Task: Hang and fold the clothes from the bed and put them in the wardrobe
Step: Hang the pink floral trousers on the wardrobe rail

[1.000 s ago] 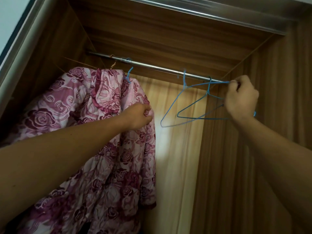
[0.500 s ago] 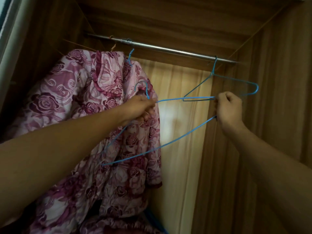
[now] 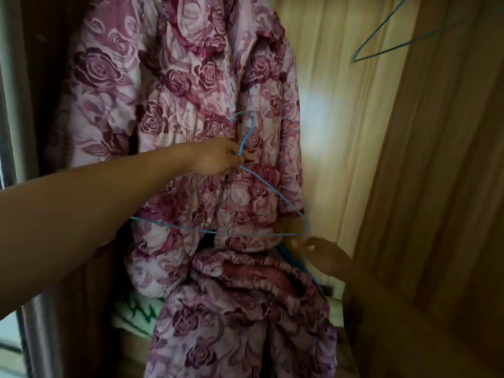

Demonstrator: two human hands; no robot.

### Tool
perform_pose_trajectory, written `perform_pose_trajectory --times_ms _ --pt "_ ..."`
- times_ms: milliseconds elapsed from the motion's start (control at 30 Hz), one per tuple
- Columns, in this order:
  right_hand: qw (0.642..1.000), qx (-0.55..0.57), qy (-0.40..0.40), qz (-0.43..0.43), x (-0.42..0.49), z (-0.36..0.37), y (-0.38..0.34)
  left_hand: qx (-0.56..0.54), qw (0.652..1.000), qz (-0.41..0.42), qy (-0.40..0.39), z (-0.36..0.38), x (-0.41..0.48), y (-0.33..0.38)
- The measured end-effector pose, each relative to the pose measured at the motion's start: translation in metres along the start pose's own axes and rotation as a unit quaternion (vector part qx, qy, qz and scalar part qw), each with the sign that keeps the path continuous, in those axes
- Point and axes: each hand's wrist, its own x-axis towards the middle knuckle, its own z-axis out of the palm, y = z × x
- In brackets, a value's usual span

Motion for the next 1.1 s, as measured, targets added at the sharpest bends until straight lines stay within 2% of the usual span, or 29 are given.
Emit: perform_pose_trajectory --times_ms 67,100,133,200,267,400,533,667,800,900,933,1000,1067,1100 --pt "0.994 -0.048 -0.093 -0.003 -0.011 0.045 0.02 0.055 0.998 -0.009 -0.018 0.012 -0.008 -0.017" --pt "0.992 -0.066 -0.107 0.024 -0.014 0.062 0.029 0.083 0.996 -0.008 -0.025 0.018 -0.012 -0.025" --pt "0.992 -0.06 -0.091 0.066 -0.014 0.076 0.037 0.105 0.994 -0.004 -0.03 0.024 -0.016 -0.032" --pt "0.992 0.02 -0.037 0.118 -0.011 0.095 0.046 0.11 0.993 -0.001 -0.041 0.036 -0.025 -0.046" --pt "0.99 0.079 0.002 0.118 -0.008 0.101 0.05 0.109 0.992 0.007 -0.059 0.048 -0.03 -0.055" --pt "0.978 0.091 0.121 0.144 0.003 0.076 0.035 0.115 0.991 0.031 -0.062 0.073 -0.029 -0.062" --pt "0.961 0.165 0.214 0.053 0.012 0.032 -0.004 0.063 0.993 0.098 -0.026 0.101 -0.021 -0.056" --pt "0.952 0.176 0.238 -0.08 0.012 0.002 -0.049 -0.012 0.987 0.159 0.021 0.138 -0.012 -0.047" --pt "0.965 0.113 0.179 -0.156 0.0 -0.013 -0.06 -0.058 0.982 0.161 0.074 0.154 -0.006 -0.048" --pt "0.974 -0.035 0.074 -0.21 -0.003 -0.009 -0.04 -0.078 0.982 0.145 0.09 0.159 -0.004 -0.051" --pt "0.976 -0.076 0.055 -0.197 -0.004 -0.003 -0.033 -0.073 0.984 0.137 0.088 0.162 -0.004 -0.052" --pt "0.977 -0.104 0.098 -0.157 -0.007 0.006 -0.023 -0.043 0.985 0.147 0.083 0.167 -0.006 -0.052" --pt "0.972 -0.104 0.148 -0.148 -0.007 0.008 -0.013 0.054 0.97 0.205 0.121 0.169 -0.009 -0.052" --pt "0.97 -0.097 0.163 -0.153 -0.005 0.007 -0.008 0.12 0.95 0.235 0.165 0.169 -0.01 -0.052"
